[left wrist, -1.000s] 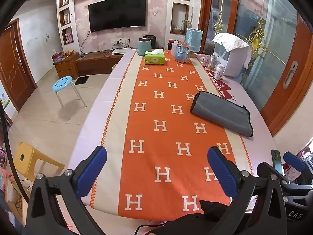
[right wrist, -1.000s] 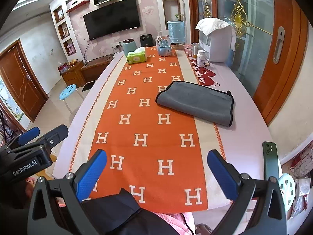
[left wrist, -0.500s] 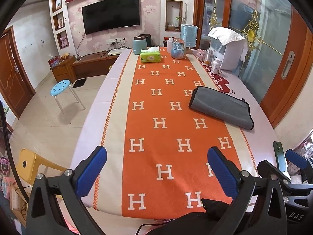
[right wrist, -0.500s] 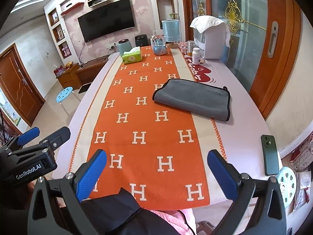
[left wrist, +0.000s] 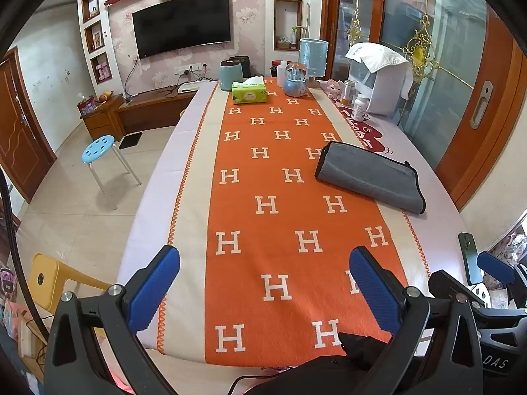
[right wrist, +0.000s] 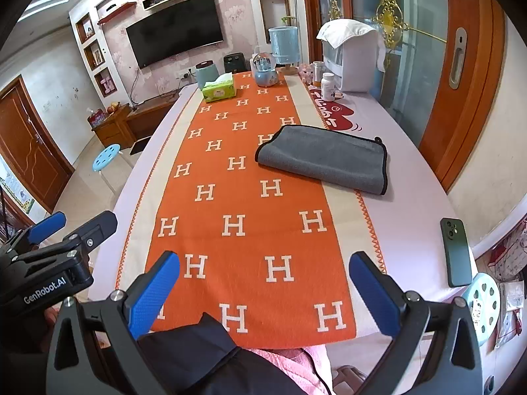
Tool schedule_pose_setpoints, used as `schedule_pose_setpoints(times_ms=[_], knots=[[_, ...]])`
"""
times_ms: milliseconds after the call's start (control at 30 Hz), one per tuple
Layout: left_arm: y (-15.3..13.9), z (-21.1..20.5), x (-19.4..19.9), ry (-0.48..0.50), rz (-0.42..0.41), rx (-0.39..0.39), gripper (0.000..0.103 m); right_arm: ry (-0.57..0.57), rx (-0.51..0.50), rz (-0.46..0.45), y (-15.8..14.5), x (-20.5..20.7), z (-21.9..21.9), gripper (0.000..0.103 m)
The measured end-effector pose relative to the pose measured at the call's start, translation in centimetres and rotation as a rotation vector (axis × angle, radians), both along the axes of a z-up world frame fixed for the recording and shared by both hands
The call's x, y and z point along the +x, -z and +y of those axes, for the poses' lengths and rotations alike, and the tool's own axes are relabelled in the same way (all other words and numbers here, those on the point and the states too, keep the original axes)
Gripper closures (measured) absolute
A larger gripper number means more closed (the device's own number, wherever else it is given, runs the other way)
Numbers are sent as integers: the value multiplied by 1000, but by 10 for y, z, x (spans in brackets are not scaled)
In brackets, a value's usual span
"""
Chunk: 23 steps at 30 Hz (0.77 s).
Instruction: Fold towel
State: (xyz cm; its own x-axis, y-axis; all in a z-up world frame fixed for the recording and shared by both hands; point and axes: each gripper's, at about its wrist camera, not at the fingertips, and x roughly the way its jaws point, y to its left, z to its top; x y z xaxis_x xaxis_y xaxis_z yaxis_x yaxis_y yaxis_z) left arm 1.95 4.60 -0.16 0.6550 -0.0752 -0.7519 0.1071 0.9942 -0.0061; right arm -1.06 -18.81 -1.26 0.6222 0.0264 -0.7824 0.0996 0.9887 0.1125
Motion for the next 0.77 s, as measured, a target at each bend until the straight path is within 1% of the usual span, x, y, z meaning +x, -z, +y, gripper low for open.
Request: schedule_pose_setpoints(times_ms=[767], knots=[[11, -6, 5, 40, 41, 24, 1, 11, 21, 39, 10, 4, -3, 0]])
